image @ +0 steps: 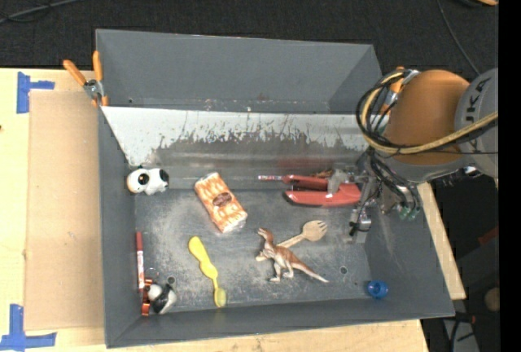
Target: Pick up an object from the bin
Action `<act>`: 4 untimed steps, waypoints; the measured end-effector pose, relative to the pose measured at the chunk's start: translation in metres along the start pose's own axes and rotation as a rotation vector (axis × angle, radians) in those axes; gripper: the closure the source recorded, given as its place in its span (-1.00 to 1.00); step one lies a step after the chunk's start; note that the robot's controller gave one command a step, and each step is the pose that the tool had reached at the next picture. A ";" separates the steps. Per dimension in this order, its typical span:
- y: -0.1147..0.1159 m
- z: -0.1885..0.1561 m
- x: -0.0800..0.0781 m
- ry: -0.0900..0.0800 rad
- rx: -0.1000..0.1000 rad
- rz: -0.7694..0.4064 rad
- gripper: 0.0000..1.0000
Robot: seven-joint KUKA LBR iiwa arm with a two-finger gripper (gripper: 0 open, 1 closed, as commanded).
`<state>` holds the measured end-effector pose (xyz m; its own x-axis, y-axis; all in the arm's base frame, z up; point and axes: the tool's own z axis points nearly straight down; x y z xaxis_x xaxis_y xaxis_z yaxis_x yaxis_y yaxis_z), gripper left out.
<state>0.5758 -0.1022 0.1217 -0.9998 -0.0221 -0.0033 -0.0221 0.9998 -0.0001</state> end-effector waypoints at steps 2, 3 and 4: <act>-0.013 0.038 0.056 -0.015 -0.002 -0.110 -1.00; -0.005 0.042 0.034 -0.006 -0.002 -0.097 -1.00; 0.054 0.045 0.033 -0.029 0.006 -0.275 -1.00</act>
Offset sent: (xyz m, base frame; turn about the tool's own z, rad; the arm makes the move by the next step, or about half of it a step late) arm -0.0993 -0.0315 -0.0517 -0.1008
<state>0.5416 -0.0488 0.0766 -0.9558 -0.2924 -0.0312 -0.2922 0.9563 -0.0110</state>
